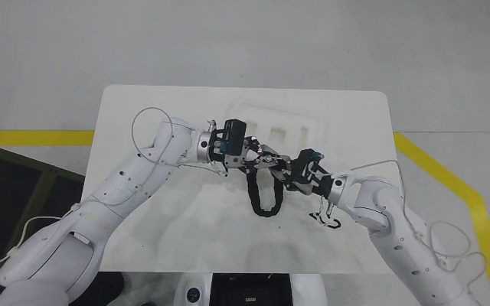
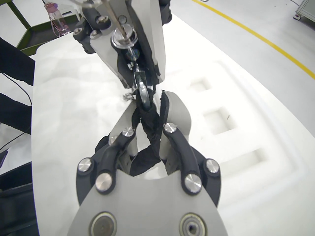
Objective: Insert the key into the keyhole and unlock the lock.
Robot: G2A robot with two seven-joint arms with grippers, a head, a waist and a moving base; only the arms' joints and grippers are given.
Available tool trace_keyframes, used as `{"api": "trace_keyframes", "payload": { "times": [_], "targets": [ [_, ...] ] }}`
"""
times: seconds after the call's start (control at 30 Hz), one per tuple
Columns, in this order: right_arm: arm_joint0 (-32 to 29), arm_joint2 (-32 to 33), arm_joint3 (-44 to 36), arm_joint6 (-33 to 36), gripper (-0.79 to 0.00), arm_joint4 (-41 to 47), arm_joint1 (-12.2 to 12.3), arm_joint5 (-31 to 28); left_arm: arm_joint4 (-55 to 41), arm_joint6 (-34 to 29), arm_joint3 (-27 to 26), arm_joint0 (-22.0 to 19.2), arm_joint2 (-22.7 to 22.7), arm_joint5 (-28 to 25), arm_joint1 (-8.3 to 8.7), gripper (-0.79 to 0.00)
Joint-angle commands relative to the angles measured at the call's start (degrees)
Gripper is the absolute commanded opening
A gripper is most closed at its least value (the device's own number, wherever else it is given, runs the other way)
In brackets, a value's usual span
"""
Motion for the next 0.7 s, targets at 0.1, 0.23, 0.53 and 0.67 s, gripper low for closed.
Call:
{"api": "trace_keyframes", "payload": {
  "times": [0.1, 0.23, 0.53, 0.67],
  "targets": [
    [0.0, 0.2, 1.2, 2.3, -0.785, 0.3, 0.0, 0.5, 0.1, 0.7, -0.1, 0.4, -1.1, 0.2, 0.13, -0.785],
    [-0.1, 0.7, 1.3, 4.4, -0.785, 0.0, 0.1, 1.4, 0.1, 1.2, 0.0, 0.8, -2.0, 0.9, 0.23, -0.785],
    [-0.5, 2.3, 0.7, 6.5, -0.785, 0.0, 0.0, 5.6, 2.3, -1.7, 2.6, 0.6, -4.1, 3.7, 0.5, -0.785],
    [-1.0, 3.0, 0.2, 8.0, -0.76, 0.3, 0.0, 8.0, 0.4, -5.2, 5.0, 0.8, -5.9, 6.2, 0.54, -0.785]
  ]
}}
